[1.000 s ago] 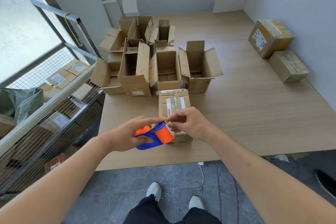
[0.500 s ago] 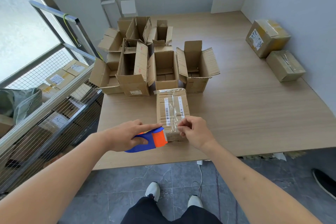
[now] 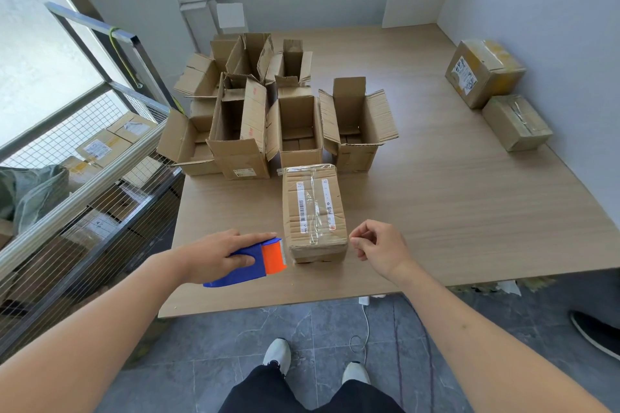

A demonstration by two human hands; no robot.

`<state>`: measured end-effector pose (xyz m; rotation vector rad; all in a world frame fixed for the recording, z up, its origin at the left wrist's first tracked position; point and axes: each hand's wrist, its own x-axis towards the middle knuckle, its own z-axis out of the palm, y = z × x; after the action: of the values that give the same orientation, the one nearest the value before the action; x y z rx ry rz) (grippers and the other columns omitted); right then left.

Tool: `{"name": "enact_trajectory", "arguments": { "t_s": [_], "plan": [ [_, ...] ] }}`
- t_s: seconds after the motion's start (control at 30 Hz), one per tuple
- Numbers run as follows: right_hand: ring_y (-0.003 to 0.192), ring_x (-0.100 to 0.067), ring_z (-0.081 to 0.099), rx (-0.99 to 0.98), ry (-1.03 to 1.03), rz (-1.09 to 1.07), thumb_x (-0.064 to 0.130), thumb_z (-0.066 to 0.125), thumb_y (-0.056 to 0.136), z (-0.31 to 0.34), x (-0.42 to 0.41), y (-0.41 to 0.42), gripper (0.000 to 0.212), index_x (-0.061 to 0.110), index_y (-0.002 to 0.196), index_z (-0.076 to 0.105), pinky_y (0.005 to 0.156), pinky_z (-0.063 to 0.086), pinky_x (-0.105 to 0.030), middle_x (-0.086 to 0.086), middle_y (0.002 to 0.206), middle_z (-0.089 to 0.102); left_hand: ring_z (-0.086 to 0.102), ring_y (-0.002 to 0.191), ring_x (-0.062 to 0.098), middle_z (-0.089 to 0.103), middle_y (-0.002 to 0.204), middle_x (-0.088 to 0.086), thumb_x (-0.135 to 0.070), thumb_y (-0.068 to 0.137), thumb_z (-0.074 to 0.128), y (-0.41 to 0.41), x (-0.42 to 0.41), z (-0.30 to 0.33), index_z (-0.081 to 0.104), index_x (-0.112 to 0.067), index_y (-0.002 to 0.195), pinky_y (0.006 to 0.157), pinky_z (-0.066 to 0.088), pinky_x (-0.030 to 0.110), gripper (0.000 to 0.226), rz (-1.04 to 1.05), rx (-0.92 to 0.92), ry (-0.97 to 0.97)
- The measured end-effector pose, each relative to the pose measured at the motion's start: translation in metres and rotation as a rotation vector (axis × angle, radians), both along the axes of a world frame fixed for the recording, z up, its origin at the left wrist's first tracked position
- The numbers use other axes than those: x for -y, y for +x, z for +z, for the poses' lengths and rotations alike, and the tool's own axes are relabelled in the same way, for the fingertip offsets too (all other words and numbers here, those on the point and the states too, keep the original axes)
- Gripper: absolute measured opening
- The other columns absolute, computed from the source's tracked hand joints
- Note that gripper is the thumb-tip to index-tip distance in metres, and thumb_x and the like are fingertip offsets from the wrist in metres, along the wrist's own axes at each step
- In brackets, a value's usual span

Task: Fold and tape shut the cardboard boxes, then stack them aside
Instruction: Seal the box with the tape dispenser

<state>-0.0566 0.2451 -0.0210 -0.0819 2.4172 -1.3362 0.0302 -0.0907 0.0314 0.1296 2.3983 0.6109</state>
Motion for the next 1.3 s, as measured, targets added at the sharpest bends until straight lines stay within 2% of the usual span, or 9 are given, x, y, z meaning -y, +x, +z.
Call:
{"name": "enact_trajectory", "arguments": {
  "t_s": [0.2, 0.43, 0.57, 0.67, 0.8, 0.9, 0.97, 1.1, 1.3],
  "plan": [
    [0.065, -0.021, 0.070, -0.018, 0.054, 0.016, 0.008, 0.069, 0.092, -0.010, 0.000, -0.007, 0.018, 0.021, 0.079, 0.069, 0.073, 0.062, -0.046, -0.001, 0.070, 0.070, 0.051, 0.100, 0.012, 0.050, 0.115, -0.006, -0.044, 0.106, 0.043, -0.009, -0.007, -0.011, 0.004, -0.080, 0.136, 0.095, 0.046, 0.041, 0.060, -0.009, -0.067, -0.083],
    [0.063, -0.015, 0.069, -0.006, 0.049, 0.064, 0.012, 0.070, 0.093, -0.024, 0.000, -0.009, 0.018, 0.026, 0.081, 0.067, 0.076, 0.060, -0.048, 0.005, 0.072, 0.069, 0.050, 0.099, 0.013, 0.049, 0.112, -0.006, -0.045, 0.106, 0.041, -0.016, -0.011, -0.020, 0.002, -0.080, 0.132, 0.094, 0.045, 0.040, 0.058, 0.015, -0.071, -0.118],
    [0.083, -0.019, 0.066, -0.019, 0.069, 0.140, 0.020, 0.062, 0.101, -0.032, 0.001, -0.010, 0.012, 0.030, 0.106, 0.061, 0.085, 0.056, -0.044, 0.005, 0.093, 0.067, 0.051, 0.100, 0.015, 0.049, 0.113, -0.004, -0.047, 0.106, 0.040, -0.020, -0.015, -0.024, 0.000, -0.079, 0.135, 0.091, 0.045, 0.039, 0.059, 0.011, -0.076, -0.150],
    [0.120, -0.015, 0.055, -0.017, 0.140, 0.227, 0.020, 0.050, 0.106, -0.031, -0.002, -0.007, 0.045, 0.038, 0.146, 0.040, 0.105, 0.045, -0.037, 0.002, 0.132, 0.056, 0.050, 0.101, 0.015, 0.049, 0.114, -0.004, -0.046, 0.106, 0.040, -0.025, -0.016, -0.026, 0.005, -0.071, 0.146, 0.092, 0.044, 0.039, 0.058, 0.003, -0.071, -0.172],
    [0.147, -0.011, 0.031, -0.329, 0.236, 0.271, 0.030, 0.042, 0.106, -0.026, 0.008, -0.002, 0.051, 0.036, 0.156, 0.032, 0.119, 0.035, -0.041, 0.008, 0.162, 0.030, 0.050, 0.101, 0.016, 0.048, 0.114, -0.004, -0.047, 0.106, 0.040, -0.028, -0.017, -0.030, 0.006, -0.069, 0.148, 0.089, 0.042, 0.038, 0.058, -0.002, -0.065, -0.179],
    [0.158, -0.017, 0.000, -0.568, 0.470, 0.567, 0.059, 0.037, 0.104, -0.029, 0.025, -0.007, 0.068, 0.038, 0.163, 0.009, 0.124, 0.010, -0.035, 0.004, 0.172, -0.003, 0.050, 0.101, 0.018, 0.048, 0.112, -0.003, -0.046, 0.106, 0.040, -0.030, -0.021, -0.032, 0.006, -0.071, 0.147, 0.089, 0.041, 0.038, 0.058, 0.002, -0.060, -0.164],
    [0.158, -0.022, -0.011, -0.674, 0.581, 0.700, 0.062, 0.028, 0.104, -0.042, 0.032, -0.013, 0.070, 0.037, 0.163, -0.001, 0.126, 0.001, -0.039, -0.001, 0.171, -0.014, 0.050, 0.101, 0.018, 0.048, 0.111, -0.003, -0.045, 0.106, 0.041, -0.031, -0.025, -0.033, 0.006, -0.071, 0.146, 0.090, 0.041, 0.039, 0.059, 0.003, -0.056, -0.148],
    [0.158, -0.027, 0.005, -0.816, 0.642, 0.673, 0.051, 0.026, 0.107, -0.071, 0.030, -0.016, 0.058, 0.037, 0.163, 0.015, 0.127, 0.016, -0.048, -0.009, 0.171, 0.009, 0.050, 0.102, 0.018, 0.049, 0.112, -0.004, -0.041, 0.107, 0.044, -0.031, -0.030, -0.038, 0.008, -0.077, 0.140, 0.093, 0.042, 0.040, 0.060, 0.047, -0.014, -0.035],
    [0.157, -0.028, 0.016, -0.905, 0.600, 0.619, 0.038, 0.044, 0.107, -0.078, 0.031, -0.014, 0.056, 0.038, 0.160, 0.028, 0.127, 0.016, -0.047, -0.010, 0.169, 0.022, 0.050, 0.110, 0.014, 0.049, 0.124, -0.009, -0.033, 0.107, 0.047, -0.010, -0.012, -0.046, 0.017, -0.078, 0.140, 0.099, 0.044, 0.038, 0.064, 0.133, 0.034, 0.152]
  ]
}}
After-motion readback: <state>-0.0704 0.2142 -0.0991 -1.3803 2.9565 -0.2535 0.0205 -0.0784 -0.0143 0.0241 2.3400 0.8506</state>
